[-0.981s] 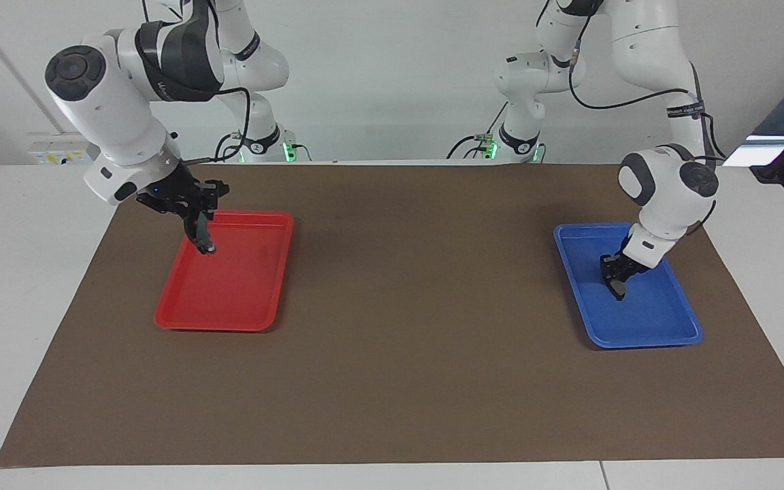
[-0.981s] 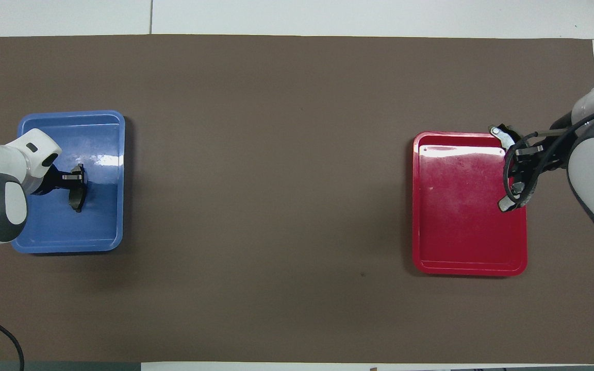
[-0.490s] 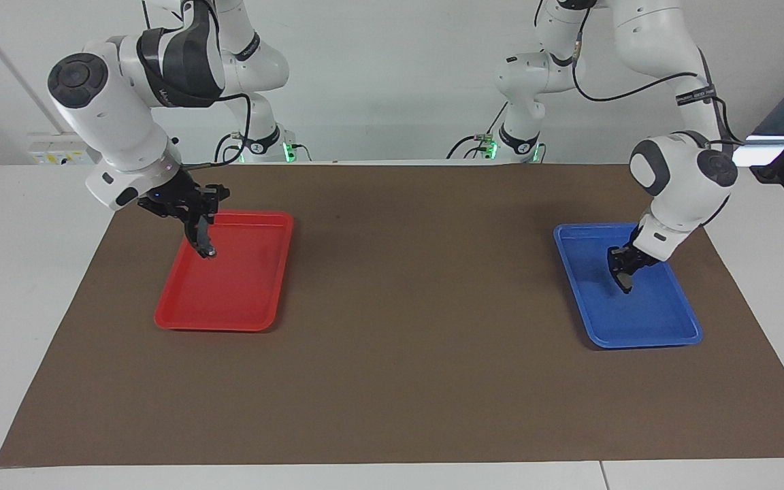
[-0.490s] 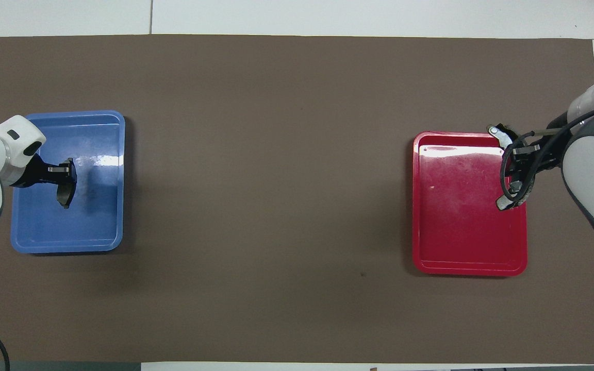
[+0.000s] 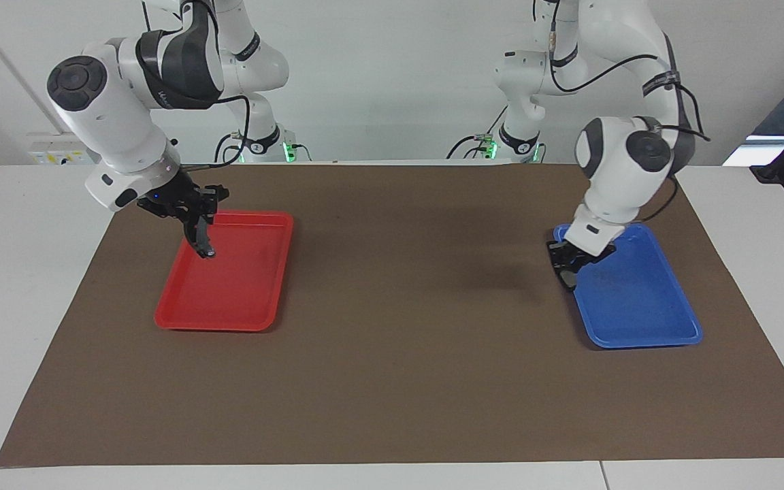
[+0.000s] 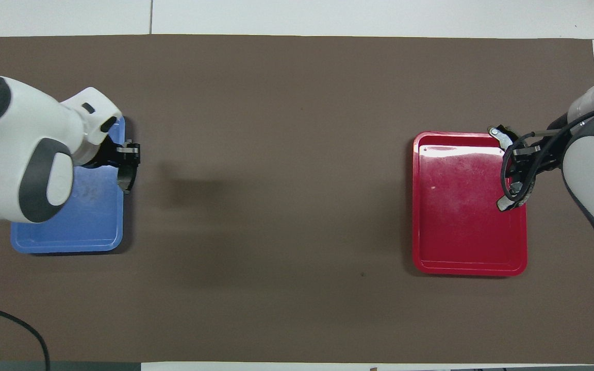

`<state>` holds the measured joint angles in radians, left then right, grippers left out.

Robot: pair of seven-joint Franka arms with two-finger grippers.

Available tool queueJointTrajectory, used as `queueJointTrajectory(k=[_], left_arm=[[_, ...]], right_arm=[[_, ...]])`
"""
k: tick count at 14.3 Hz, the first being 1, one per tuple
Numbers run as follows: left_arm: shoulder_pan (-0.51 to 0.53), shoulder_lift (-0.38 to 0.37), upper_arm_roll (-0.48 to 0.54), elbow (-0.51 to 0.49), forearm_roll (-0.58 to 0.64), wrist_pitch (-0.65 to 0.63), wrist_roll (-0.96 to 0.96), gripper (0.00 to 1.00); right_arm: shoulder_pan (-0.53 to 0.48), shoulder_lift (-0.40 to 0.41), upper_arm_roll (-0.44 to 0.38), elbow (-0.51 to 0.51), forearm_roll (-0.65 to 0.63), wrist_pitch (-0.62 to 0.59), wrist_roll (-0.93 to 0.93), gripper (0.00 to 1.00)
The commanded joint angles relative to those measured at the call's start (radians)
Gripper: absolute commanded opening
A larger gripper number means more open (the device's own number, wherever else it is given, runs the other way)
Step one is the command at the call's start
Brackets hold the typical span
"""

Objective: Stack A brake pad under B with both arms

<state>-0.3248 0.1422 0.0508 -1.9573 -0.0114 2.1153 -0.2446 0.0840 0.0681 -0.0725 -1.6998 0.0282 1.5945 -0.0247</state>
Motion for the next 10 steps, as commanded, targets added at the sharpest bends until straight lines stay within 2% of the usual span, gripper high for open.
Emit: queueJointTrajectory(k=[1, 3, 6, 10], left_arm=[[-0.138, 0.065, 0.020, 0.026, 0.016, 0.093, -0.166, 0.01], [-0.203, 0.108, 0.018, 0.043, 0.016, 0.149, -0.234, 0.01], [-0.289, 0.212, 0.018, 0.125, 0.016, 0.164, -0.320, 0.01], [-0.338, 0.273, 0.020, 0.158, 0.013, 0.190, -0.337, 0.03]], right_arm=[[-0.012, -0.019, 0.007, -0.018, -0.002, 0.024, -0.006, 0.09], [-0.012, -0.019, 0.007, -0.020, -0.002, 0.024, -0.004, 0.09], [-0.012, -0.019, 0.007, -0.020, -0.002, 0.024, -0.004, 0.09], [-0.010, -0.019, 0.007, -0.021, -0.002, 0.024, -0.004, 0.09]])
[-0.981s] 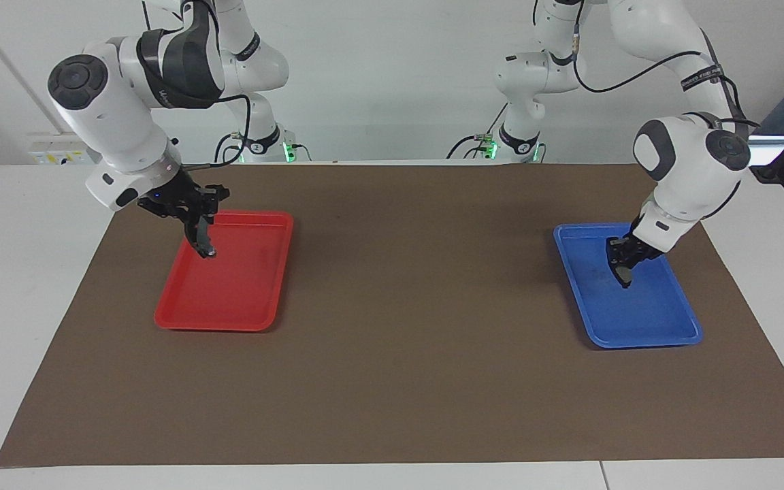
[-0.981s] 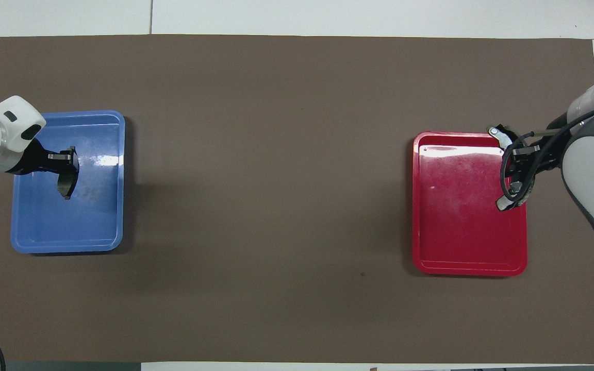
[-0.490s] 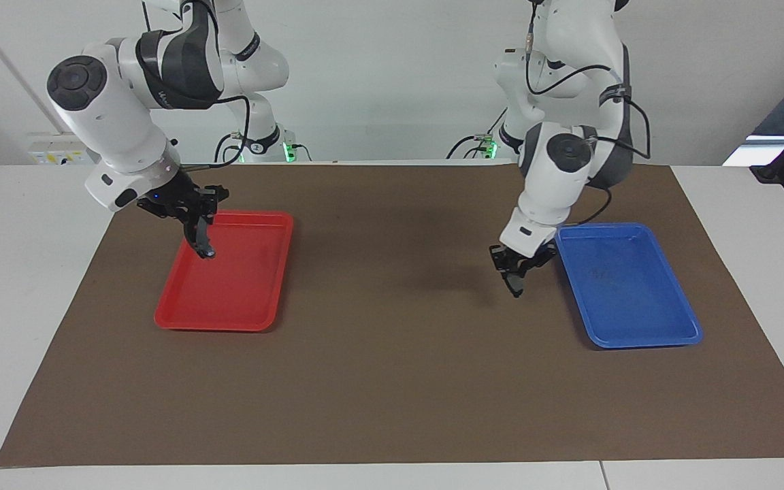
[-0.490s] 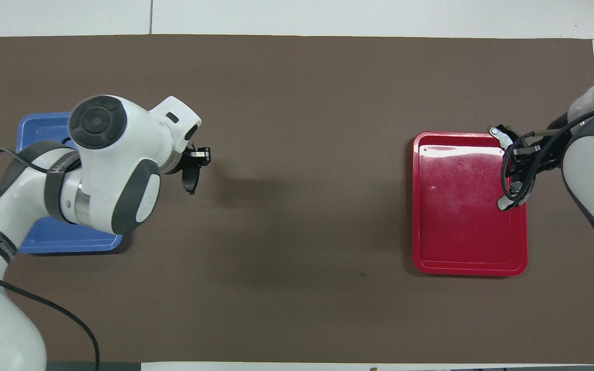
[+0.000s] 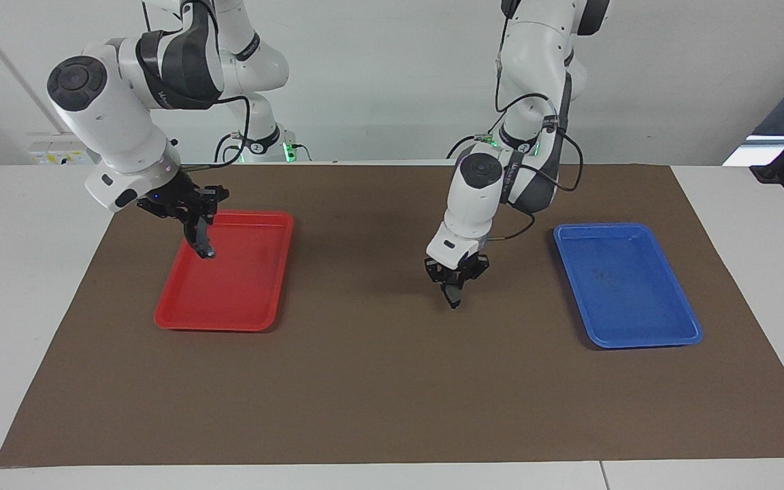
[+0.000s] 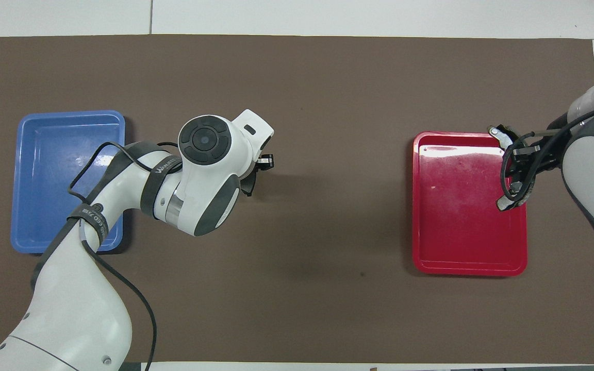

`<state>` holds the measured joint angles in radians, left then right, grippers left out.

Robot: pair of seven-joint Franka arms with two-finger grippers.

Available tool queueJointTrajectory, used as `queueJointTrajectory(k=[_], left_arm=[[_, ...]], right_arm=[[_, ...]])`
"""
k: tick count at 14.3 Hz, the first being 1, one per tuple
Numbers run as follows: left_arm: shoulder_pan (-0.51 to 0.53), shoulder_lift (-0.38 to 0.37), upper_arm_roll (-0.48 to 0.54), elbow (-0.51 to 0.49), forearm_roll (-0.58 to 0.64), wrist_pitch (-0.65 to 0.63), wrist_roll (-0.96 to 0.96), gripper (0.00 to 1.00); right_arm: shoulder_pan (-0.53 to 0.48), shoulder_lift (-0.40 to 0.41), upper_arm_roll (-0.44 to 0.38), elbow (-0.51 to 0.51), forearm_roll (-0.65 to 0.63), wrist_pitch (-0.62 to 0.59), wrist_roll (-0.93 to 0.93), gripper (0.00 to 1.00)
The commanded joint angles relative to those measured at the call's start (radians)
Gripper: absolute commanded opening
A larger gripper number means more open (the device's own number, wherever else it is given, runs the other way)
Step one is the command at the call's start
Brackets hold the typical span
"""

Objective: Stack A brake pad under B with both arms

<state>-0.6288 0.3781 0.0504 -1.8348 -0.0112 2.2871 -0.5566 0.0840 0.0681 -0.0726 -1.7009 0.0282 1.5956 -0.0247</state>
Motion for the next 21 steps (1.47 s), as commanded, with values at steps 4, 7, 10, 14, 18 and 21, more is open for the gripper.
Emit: queueJointTrajectory(k=[4, 7, 10, 14, 18, 21], left_arm=[[-0.054, 0.048, 0.017, 0.028, 0.016, 0.032, -0.055, 0.37], [-0.052, 0.042, 0.022, 0.029, 0.016, -0.001, -0.055, 0.93], [-0.023, -0.004, 0.028, 0.014, 0.016, -0.003, -0.042, 0.99], [0.115, -0.145, 0.025, -0.053, 0.016, -0.049, 0.113, 0.99], [0.280, -0.246, 0.025, -0.049, 0.016, -0.211, 0.304, 0.99], [0.395, -0.307, 0.025, -0.046, 0.011, -0.294, 0.478, 0.99]], right_arm=[[-0.012, -0.024, 0.008, -0.025, -0.002, 0.024, -0.004, 0.09], [-0.012, -0.024, 0.007, -0.025, -0.002, 0.029, -0.004, 0.10], [-0.006, -0.024, 0.008, -0.026, -0.002, 0.037, -0.006, 0.11], [0.136, 0.028, 0.020, 0.021, 0.030, 0.105, 0.139, 0.11], [0.350, 0.220, 0.022, 0.199, 0.099, 0.177, 0.400, 0.11], [0.471, 0.332, 0.022, 0.211, 0.091, 0.270, 0.477, 0.10]])
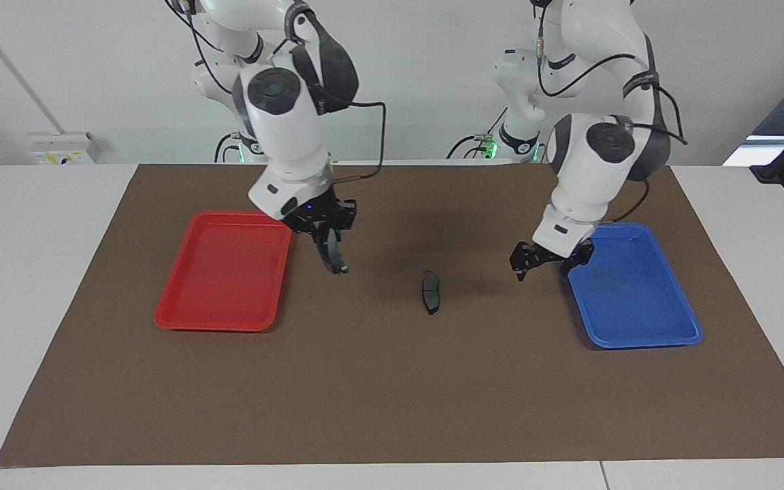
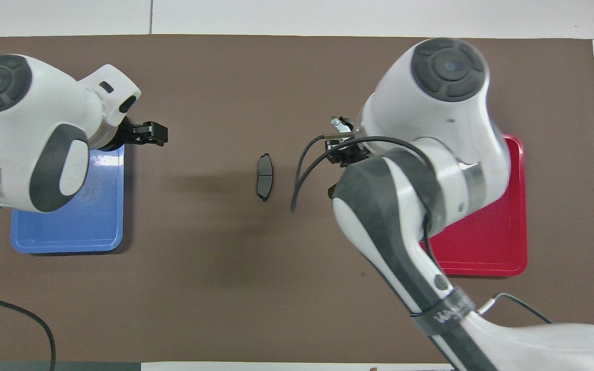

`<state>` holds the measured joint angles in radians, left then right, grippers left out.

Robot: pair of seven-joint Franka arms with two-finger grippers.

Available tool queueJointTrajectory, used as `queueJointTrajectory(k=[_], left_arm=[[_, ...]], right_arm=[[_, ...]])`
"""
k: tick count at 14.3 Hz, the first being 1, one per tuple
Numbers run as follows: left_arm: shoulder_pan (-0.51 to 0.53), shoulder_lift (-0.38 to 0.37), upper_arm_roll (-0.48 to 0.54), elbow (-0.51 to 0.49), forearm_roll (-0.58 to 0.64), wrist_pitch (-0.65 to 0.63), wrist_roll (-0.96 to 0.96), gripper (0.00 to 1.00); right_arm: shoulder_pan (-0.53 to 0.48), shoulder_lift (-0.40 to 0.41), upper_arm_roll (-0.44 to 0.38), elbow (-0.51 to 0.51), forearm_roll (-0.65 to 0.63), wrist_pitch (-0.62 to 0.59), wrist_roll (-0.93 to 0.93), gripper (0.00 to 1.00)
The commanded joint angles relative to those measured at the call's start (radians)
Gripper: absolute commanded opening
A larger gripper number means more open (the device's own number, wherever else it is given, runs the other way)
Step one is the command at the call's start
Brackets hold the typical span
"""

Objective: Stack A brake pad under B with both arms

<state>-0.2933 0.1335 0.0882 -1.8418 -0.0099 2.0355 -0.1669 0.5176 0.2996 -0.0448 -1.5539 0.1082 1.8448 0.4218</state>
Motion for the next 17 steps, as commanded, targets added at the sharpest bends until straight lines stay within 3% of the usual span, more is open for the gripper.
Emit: queueJointTrajectory(k=[1, 5, 11, 17], left_arm=[[0.091, -0.081, -0.011, -0.037, 0.008, -0.069, 0.130, 0.99], [0.193, -0.149, -0.010, -0.001, 0.002, -0.181, 0.247, 0.99], [0.223, -0.132, -0.008, 0.185, 0.001, -0.409, 0.245, 0.99], [0.278, -0.147, -0.010, 0.171, 0.001, -0.422, 0.297, 1.00]], right_arm=[[0.064, 0.159, -0.006, 0.084, 0.014, 0.058, 0.037, 0.10], [0.140, 0.246, -0.006, 0.074, 0.021, 0.208, 0.086, 0.10], [0.168, 0.288, 0.003, 0.028, 0.042, 0.342, 0.136, 0.10], [0.190, 0.302, 0.003, 0.021, 0.042, 0.373, 0.138, 0.11]])
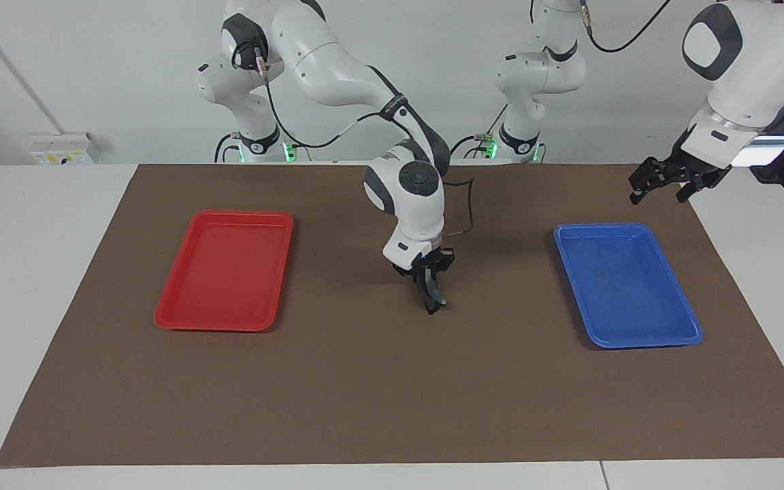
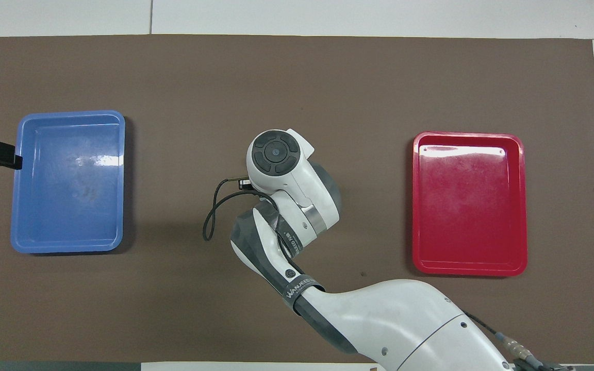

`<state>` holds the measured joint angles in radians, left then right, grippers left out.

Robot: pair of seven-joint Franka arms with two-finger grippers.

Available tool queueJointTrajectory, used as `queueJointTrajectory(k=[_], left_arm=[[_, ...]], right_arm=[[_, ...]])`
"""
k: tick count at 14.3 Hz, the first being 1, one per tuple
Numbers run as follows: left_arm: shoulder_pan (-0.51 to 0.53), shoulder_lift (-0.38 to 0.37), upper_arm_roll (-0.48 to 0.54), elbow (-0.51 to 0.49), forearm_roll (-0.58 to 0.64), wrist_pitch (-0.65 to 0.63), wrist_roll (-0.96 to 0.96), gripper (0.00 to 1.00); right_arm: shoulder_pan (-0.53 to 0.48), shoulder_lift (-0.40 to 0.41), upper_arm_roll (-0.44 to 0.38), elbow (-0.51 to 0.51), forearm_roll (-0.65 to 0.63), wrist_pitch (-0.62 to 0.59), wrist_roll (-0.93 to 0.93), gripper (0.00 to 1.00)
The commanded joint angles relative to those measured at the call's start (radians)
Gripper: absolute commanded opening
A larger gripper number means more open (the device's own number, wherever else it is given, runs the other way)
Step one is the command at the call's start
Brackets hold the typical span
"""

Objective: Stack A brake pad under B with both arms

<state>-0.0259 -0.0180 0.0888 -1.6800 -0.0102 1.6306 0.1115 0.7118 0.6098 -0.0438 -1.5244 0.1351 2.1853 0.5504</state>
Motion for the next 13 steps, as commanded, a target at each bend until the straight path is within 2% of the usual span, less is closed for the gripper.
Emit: queueJointTrajectory(k=[1, 5, 11, 12, 13], left_arm=[[0.001, 0.003, -0.012, 0.003, 0.002, -0.015, 0.014, 1.00], [-0.011, -0.017, -0.021, -0.032, 0.004, -0.014, 0.013, 1.00], [-0.019, -0.016, -0.023, -0.026, 0.012, -0.015, -0.021, 1.00], [-0.019, -0.016, -0.026, -0.027, 0.012, -0.014, -0.039, 1.00], [-0.019, -0.016, -0.026, -0.027, 0.012, -0.014, -0.042, 1.00]], right_arm=[[-0.003, -0.009, 0.002, -0.019, 0.015, 0.039, 0.009, 0.12], [-0.015, -0.009, 0.002, -0.026, 0.015, 0.054, 0.009, 0.14], [-0.015, -0.007, 0.002, -0.034, 0.017, 0.077, 0.011, 0.15], [-0.015, -0.008, 0.002, -0.037, 0.017, 0.080, 0.011, 0.24], [-0.015, -0.009, 0.002, -0.039, 0.017, 0.082, 0.011, 0.43]])
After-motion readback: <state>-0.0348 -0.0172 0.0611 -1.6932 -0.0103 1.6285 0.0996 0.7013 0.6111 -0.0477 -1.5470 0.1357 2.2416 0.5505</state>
